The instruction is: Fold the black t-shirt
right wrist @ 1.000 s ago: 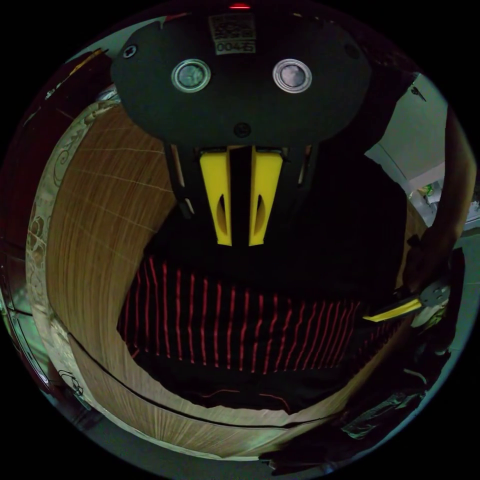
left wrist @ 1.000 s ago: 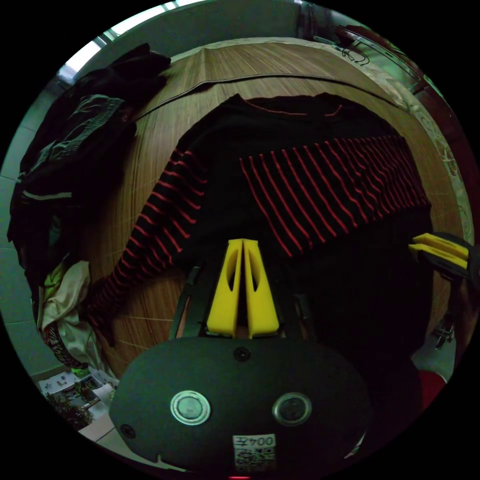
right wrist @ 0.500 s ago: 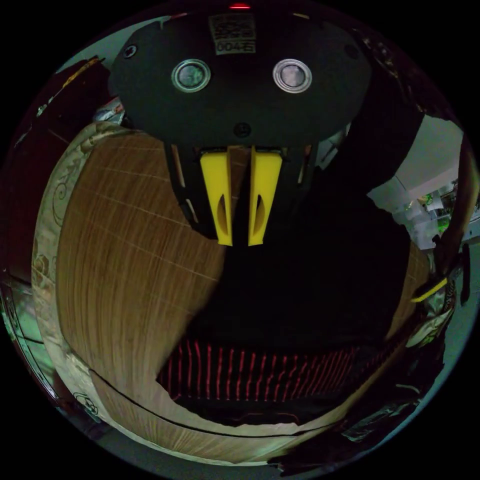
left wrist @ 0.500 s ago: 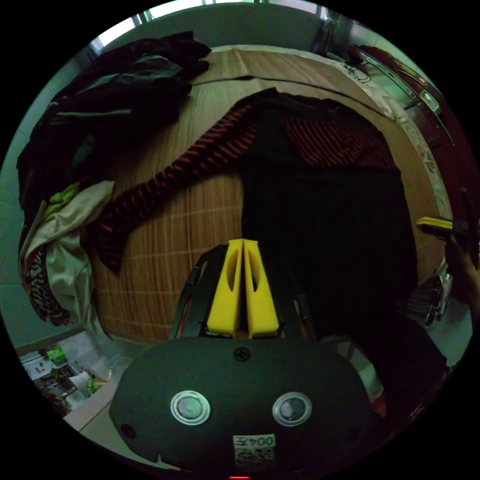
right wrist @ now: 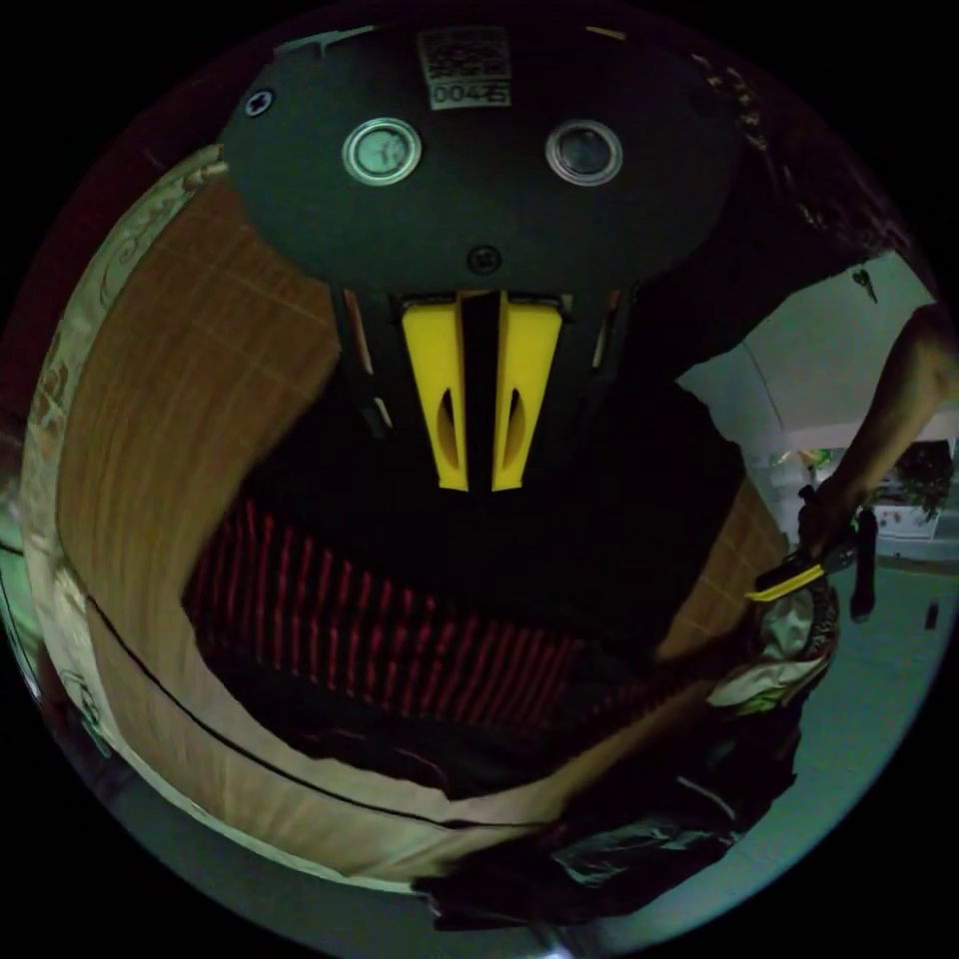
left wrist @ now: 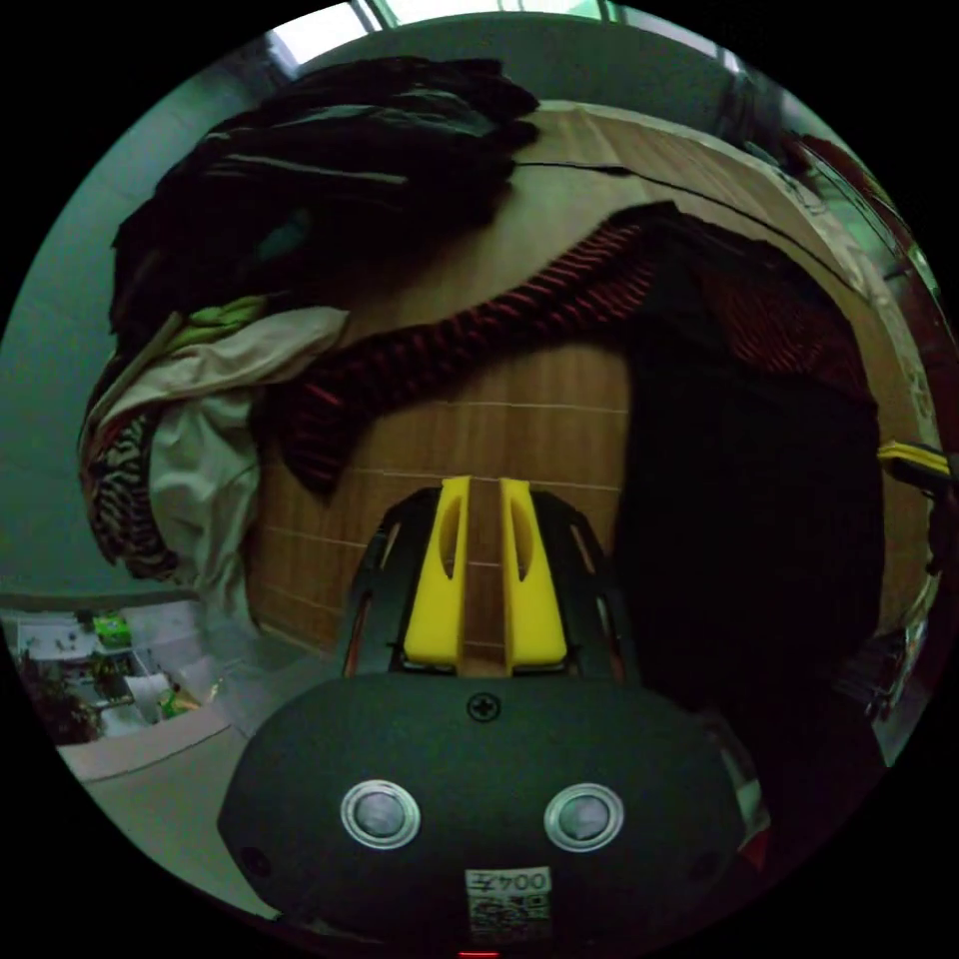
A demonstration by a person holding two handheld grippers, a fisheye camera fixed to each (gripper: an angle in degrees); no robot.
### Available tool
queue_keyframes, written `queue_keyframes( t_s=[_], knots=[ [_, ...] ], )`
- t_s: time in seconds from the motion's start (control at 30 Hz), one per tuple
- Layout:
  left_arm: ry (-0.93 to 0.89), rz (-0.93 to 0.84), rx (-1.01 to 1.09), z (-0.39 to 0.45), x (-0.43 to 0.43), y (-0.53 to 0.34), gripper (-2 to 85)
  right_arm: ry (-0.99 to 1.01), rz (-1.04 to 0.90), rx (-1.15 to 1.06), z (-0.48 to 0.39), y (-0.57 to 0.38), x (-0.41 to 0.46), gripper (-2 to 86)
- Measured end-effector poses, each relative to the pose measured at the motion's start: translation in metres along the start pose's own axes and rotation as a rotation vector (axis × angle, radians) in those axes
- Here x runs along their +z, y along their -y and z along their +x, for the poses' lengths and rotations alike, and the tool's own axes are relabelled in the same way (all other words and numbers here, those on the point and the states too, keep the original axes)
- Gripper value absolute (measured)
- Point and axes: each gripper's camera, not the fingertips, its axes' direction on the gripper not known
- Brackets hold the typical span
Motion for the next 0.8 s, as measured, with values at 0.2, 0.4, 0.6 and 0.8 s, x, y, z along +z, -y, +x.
queue_keyframes(
  t_s=[0.2,0.4,0.6,0.8],
  knots=[
    [0.005,0.015,0.065,-0.101,0.024,0.014,9.6,0.048,0.033,-0.115,-0.081,0.058,0.003,5.4],
    [-0.091,-0.016,0.184,-0.148,0.05,0.035,11.8,0.062,0.036,-0.117,-0.142,0.086,-0.001,5.3],
    [-0.162,-0.091,0.311,-0.186,0.074,0.061,9.9,0.077,0.047,-0.042,-0.177,0.099,-0.011,4.9],
    [-0.129,-0.198,0.308,-0.236,0.087,0.088,2.6,0.103,0.051,-0.041,-0.195,0.11,-0.018,4.4]
  ],
)
